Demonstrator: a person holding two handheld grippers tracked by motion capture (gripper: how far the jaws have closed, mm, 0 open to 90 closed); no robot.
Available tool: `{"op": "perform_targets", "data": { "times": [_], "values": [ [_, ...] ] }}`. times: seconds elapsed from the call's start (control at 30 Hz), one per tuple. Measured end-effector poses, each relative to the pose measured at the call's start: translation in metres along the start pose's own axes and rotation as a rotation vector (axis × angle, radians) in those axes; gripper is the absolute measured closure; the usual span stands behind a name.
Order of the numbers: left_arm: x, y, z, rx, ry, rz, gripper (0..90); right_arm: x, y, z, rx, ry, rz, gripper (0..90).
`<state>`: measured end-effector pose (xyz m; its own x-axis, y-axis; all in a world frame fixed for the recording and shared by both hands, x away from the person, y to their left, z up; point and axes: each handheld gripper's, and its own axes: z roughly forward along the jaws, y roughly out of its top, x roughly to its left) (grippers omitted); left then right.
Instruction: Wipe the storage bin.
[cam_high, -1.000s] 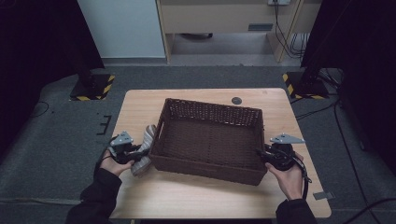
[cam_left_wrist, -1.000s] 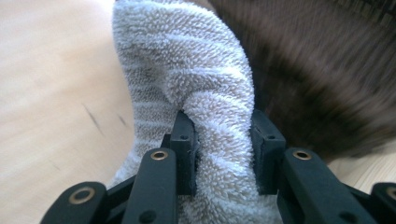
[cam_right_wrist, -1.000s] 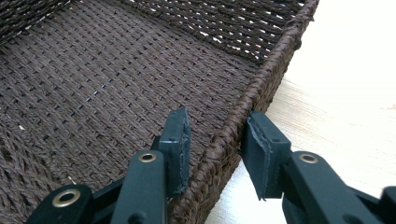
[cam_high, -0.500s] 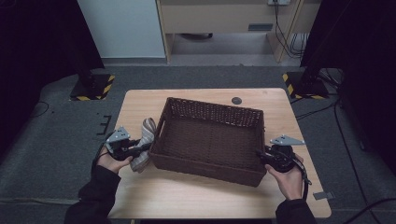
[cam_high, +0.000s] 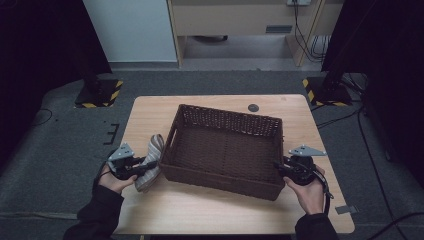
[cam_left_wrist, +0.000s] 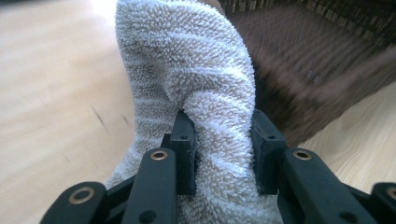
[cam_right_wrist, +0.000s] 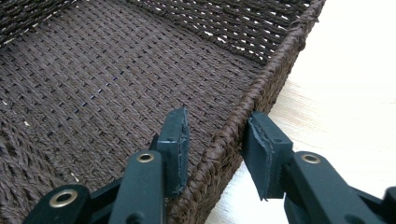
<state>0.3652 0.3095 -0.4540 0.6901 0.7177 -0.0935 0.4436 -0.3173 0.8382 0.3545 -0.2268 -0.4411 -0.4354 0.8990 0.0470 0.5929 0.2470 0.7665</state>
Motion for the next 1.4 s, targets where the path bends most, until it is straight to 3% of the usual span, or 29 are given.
{"op": "perform_targets", "data": {
  "times": [0.1,0.2,0.3,0.47,0.63,0.73,0.87,0.9,1.07,1.27,1.33,1.4],
  "values": [
    [-0.005,0.007,-0.009,-0.034,-0.014,0.026,66.0,0.0,0.0,0.0,0.0,0.0,0.002,61.4],
    [-0.015,0.005,-0.002,0.014,0.001,0.071,65.9,0.0,0.0,0.0,0.002,0.0,-0.003,61.4],
    [-0.012,0.001,0.001,0.003,-0.002,0.045,66.5,0.0,-0.001,0.0,-0.003,-0.003,0.002,61.5],
    [-0.006,0.011,0.011,0.033,0.019,0.068,67.2,0.001,0.0,0.001,0.004,-0.015,0.008,61.8],
    [-0.004,0.009,0.014,0.019,0.018,0.064,67.0,0.002,0.0,0.001,-0.003,-0.012,0.008,61.5],
    [-0.007,-0.005,0.013,0.056,0.002,0.074,66.7,0.002,0.0,0.001,-0.002,-0.009,0.006,61.3],
    [-0.012,-0.026,0.028,0.143,-0.01,0.074,66.5,0.002,0.0,0.001,-0.003,-0.011,0.006,61.3],
    [-0.012,-0.028,0.029,0.146,-0.01,0.072,66.4,0.002,0.0,0.001,-0.003,-0.011,0.005,61.3],
    [-0.009,-0.023,0.018,0.113,-0.001,0.046,66.6,0.002,-0.001,0.001,-0.002,-0.005,0.011,61.2],
    [-0.015,-0.003,-0.016,-0.02,0.009,0.032,66.6,0.002,-0.001,0.001,-0.004,-0.007,0.009,61.1],
    [-0.018,0.001,-0.018,-0.028,0.018,0.032,66.6,0.002,0.0,0.001,-0.004,-0.007,0.008,61.1],
    [-0.022,0.0,-0.013,-0.002,0.025,0.048,66.6,0.001,-0.001,0.001,-0.004,-0.006,0.009,61.1]
  ]
}}
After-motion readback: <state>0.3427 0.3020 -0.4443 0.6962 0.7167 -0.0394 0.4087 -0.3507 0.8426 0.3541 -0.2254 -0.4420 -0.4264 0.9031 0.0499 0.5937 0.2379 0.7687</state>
